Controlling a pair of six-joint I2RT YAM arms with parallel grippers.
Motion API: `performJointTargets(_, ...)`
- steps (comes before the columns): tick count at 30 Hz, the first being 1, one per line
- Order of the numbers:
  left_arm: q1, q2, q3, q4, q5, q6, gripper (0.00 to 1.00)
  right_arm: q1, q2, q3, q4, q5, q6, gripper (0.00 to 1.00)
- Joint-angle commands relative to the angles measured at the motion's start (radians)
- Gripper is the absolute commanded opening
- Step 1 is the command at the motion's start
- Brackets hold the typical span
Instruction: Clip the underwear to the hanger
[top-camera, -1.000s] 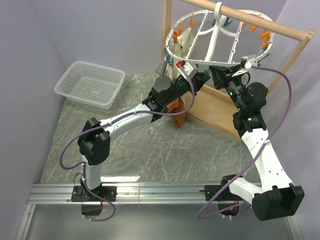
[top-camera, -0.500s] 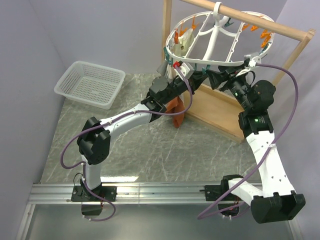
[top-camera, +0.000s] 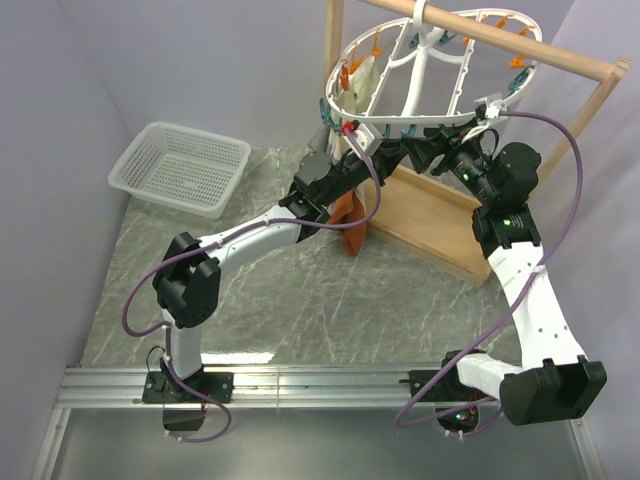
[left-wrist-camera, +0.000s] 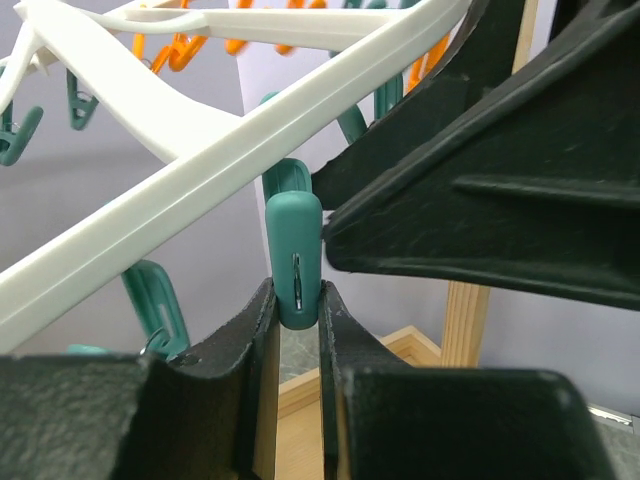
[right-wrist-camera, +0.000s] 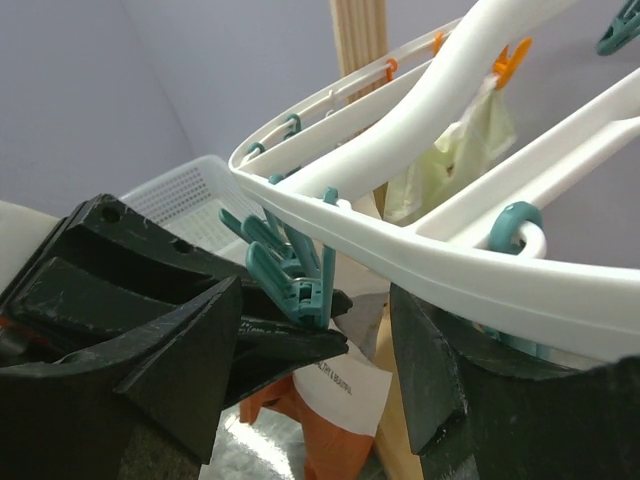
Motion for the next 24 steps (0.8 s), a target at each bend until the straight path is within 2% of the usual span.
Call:
performJointTargets(1, -0.007, -0.038, -0.010, 0.035, 0.057, 0.014, 0.00, 0.020, 0.024, 0.060, 0.035, 0.032, 0.007, 0.67)
performJointTargets(17, -0.008, -0.025, 0.001, 0.012, 0.087, 0.017, 0.00, 0.065, 0.051, 0.051, 0.086, 0.158, 0.031, 0.64)
performJointTargets(20, -0.013, -0.021, 0.007, 0.009, 0.088, 0.022, 0.00, 0.075, 0.047, 0.039, 0.097, 0.164, 0.031, 0.60)
performJointTargets(24, -0.018, -0.018, 0.014, 0.001, 0.091, 0.031, 0.00, 0.082, 0.050, 0.037, 0.092, 0.172, 0.024, 0.48)
